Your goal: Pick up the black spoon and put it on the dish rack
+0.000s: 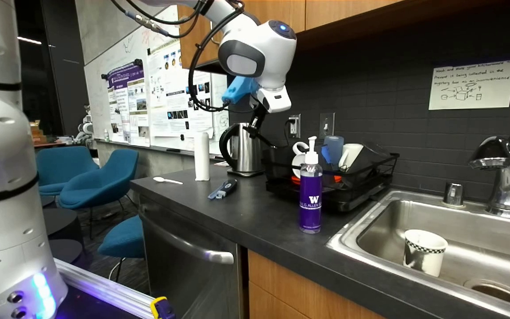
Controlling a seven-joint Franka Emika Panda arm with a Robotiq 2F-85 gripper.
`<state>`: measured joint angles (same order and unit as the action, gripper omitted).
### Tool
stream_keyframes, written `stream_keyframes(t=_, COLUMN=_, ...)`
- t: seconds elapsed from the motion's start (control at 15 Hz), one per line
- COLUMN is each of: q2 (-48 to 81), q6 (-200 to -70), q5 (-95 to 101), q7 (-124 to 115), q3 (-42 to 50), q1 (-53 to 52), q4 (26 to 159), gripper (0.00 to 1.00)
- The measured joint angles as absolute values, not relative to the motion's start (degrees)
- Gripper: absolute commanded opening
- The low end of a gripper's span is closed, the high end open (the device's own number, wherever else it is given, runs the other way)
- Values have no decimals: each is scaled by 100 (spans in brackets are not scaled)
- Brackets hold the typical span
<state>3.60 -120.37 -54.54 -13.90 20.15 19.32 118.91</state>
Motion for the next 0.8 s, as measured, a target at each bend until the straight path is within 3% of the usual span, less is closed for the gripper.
stream_keyframes(t=0.4, q2=364, q6=-12025, q5=-5459, q7=-1390, q3=2019, q1=1955, q4=11887, gripper=99)
stream_keyframes(t=0.8, q2=322, q6=-12025, q5=-5459, q7=-1151, q3=2015, q1=1955, q4=11904, gripper=100)
